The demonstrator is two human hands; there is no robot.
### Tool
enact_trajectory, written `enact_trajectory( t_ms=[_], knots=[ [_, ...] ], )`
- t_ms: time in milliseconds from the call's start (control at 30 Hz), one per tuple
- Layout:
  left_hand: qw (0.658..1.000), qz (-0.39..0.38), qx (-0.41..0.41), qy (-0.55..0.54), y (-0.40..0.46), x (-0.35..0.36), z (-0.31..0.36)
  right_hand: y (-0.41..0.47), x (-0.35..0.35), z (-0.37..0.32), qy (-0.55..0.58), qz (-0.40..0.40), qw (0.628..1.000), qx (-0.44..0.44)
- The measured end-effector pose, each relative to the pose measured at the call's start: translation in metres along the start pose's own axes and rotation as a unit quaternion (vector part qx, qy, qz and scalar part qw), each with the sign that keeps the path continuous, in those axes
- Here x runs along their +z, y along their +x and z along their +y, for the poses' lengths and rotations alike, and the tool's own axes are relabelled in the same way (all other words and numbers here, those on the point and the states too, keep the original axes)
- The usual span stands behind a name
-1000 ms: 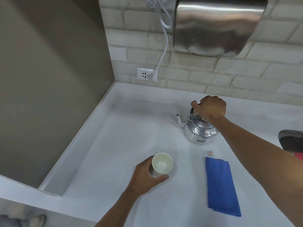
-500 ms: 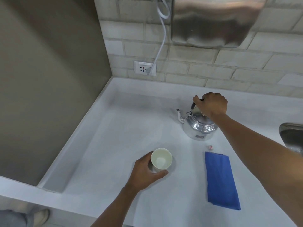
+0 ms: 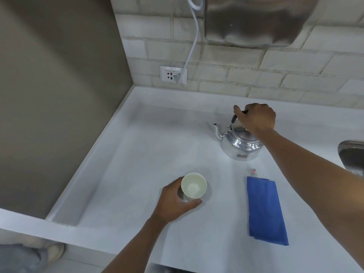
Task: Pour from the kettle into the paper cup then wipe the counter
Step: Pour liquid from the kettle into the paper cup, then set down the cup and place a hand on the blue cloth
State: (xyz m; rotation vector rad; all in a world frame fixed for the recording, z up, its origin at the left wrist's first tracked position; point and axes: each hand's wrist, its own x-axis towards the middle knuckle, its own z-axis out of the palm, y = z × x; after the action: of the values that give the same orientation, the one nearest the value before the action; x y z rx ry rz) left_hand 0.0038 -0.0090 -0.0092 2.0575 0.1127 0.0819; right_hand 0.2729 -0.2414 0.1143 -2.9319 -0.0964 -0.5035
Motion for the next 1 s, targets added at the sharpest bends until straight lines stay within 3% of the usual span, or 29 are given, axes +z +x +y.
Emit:
enact_trajectory(
  t_ms=[133, 200, 300, 367, 567, 733, 900, 1000],
  knots=[
    [1.0, 0.004, 0.006, 0.005, 0.0, 0.0, -0.001, -0.002, 0.001, 0.0, -0.018, 0.02, 0.999, -0.018],
    [1.0, 0.004, 0.008, 0.003, 0.0, 0.001, -0.002, -0.01, -0.001, -0.003, -0.009, 0.078, 0.997, -0.029],
    [1.0, 0.001, 0.009, -0.004, 0.0, 0.001, -0.003, -0.041, -0.009, -0.013, 0.113, 0.172, 0.979, 0.004],
    [1.0, -0.002, 0.011, -0.004, 0.0, 0.001, -0.004, -0.076, -0.01, -0.021, 0.202, 0.182, 0.962, 0.024],
    [1.0, -0.016, 0.001, -0.018, -0.002, -0.002, -0.004, -0.206, 0.016, -0.002, 0.292, 0.113, 0.948, 0.058],
    [0.999, -0.05, -0.02, 0.0, -0.015, -0.013, -0.015, -0.265, 0.043, 0.045, 0.226, 0.006, 0.97, 0.085],
    [0.97, -0.021, 0.051, 0.237, -0.053, -0.011, -0.04, -0.27, 0.057, 0.048, 0.017, -0.099, 0.99, 0.095],
    [0.944, -0.027, 0.07, 0.322, -0.055, -0.01, -0.051, -0.27, 0.057, 0.046, -0.023, -0.137, 0.984, 0.111]
  ],
)
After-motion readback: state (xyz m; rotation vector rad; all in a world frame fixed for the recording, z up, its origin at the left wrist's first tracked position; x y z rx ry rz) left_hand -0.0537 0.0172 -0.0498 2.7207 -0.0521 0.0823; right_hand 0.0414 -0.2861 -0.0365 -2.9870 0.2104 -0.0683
